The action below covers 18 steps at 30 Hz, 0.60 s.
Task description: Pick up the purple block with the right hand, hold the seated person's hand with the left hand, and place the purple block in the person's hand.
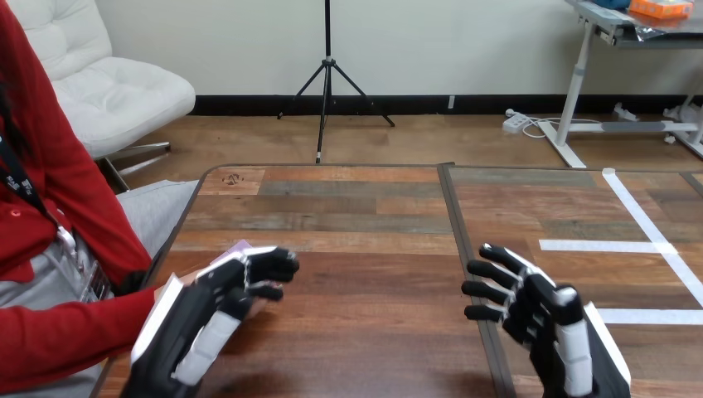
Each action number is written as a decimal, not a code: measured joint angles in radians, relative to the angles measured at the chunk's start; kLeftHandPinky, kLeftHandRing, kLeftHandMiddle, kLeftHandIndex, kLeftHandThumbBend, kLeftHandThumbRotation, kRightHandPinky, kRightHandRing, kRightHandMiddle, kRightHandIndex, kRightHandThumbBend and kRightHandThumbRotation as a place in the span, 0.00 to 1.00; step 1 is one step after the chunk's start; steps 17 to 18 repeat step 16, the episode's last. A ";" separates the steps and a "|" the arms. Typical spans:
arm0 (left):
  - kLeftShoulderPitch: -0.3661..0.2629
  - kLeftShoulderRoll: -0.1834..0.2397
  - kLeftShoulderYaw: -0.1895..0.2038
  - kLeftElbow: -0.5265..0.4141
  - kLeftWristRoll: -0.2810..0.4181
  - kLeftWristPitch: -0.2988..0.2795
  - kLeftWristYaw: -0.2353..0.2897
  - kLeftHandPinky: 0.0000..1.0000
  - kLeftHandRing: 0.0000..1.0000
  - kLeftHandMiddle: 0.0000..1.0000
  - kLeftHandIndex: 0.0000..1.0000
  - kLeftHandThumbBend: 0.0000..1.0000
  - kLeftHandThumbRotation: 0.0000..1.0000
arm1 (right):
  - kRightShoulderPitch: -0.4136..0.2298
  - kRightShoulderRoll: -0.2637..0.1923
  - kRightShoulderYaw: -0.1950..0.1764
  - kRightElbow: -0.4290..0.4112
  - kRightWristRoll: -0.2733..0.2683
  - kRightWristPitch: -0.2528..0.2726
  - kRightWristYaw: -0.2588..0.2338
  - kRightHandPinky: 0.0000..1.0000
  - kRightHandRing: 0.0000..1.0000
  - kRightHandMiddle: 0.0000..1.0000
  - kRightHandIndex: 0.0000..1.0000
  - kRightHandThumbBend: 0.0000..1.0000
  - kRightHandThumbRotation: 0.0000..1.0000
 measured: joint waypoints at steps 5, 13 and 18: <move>0.005 -0.026 0.007 0.017 -0.029 -0.012 -0.023 0.62 0.73 0.73 0.69 0.79 1.00 | 0.001 0.027 -0.015 0.026 0.052 -0.013 0.048 0.69 0.78 0.82 0.84 0.92 1.00; 0.006 -0.061 0.019 0.017 -0.049 -0.015 -0.041 0.61 0.73 0.72 0.69 0.74 1.00 | -0.001 0.060 -0.037 0.059 0.095 -0.025 0.104 0.66 0.76 0.81 0.83 0.94 1.00; 0.006 -0.076 0.023 0.017 -0.063 -0.015 -0.048 0.61 0.73 0.72 0.69 0.72 1.00 | -0.001 0.068 -0.041 0.070 0.095 -0.029 0.113 0.66 0.76 0.81 0.83 0.94 1.00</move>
